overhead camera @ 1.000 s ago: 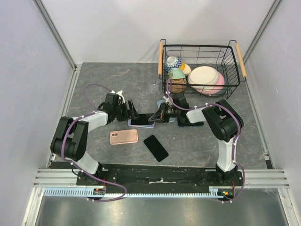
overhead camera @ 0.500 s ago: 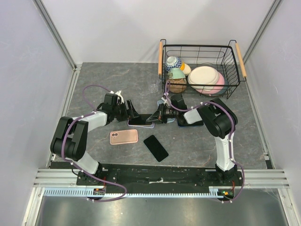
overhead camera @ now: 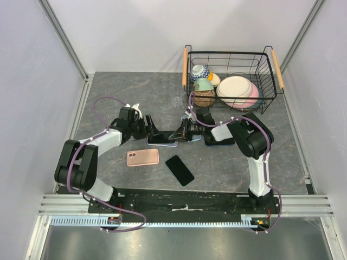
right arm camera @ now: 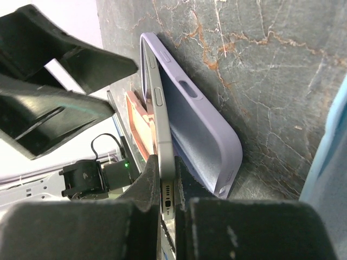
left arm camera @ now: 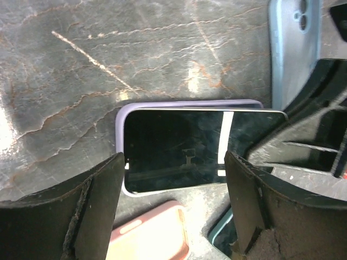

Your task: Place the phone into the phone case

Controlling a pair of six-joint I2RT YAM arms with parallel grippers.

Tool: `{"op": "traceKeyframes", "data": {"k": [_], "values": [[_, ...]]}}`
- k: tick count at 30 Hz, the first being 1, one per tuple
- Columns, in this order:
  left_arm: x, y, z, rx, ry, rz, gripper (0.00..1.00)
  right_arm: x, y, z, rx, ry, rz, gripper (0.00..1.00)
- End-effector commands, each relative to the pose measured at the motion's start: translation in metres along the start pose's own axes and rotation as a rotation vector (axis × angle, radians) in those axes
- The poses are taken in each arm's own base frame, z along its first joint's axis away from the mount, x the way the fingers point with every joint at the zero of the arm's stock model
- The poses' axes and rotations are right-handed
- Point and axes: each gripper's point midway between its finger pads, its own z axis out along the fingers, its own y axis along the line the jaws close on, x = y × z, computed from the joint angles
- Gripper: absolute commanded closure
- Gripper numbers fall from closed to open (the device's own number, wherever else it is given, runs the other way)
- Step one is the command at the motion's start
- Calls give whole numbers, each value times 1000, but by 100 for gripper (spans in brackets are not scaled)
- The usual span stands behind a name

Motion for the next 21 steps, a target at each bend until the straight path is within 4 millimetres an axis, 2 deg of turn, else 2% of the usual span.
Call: {"op": "traceKeyframes", "data": {"k": [1, 7, 10, 11, 14, 16, 17, 20, 21], "values": [[-28, -27, -31, 34, -92, 85, 19, 27, -72, 13, 266, 21, 4, 100], [-43, -37, -58, 10, -168, 113, 22, 33, -92, 10, 339, 33, -15, 100], [-45, -48, -64, 42, -177, 137, 33, 34, -100, 9, 373, 41, -24, 100], [-44, -54, -64, 64, -166, 143, 43, 34, -100, 10, 377, 44, -29, 100], [-38, -63, -57, 91, -134, 156, 59, 33, -106, 10, 415, 34, -51, 99], [-32, -64, -47, 91, -103, 154, 66, 34, -110, 8, 450, 42, -60, 94], [-27, -69, -43, 106, -84, 161, 74, 35, -112, 8, 465, 43, -73, 93], [-15, -72, -27, 120, -40, 158, 84, 38, -118, 7, 492, 54, -78, 85], [-12, -72, -23, 119, -27, 156, 85, 40, -121, 5, 509, 59, -74, 78]]}}
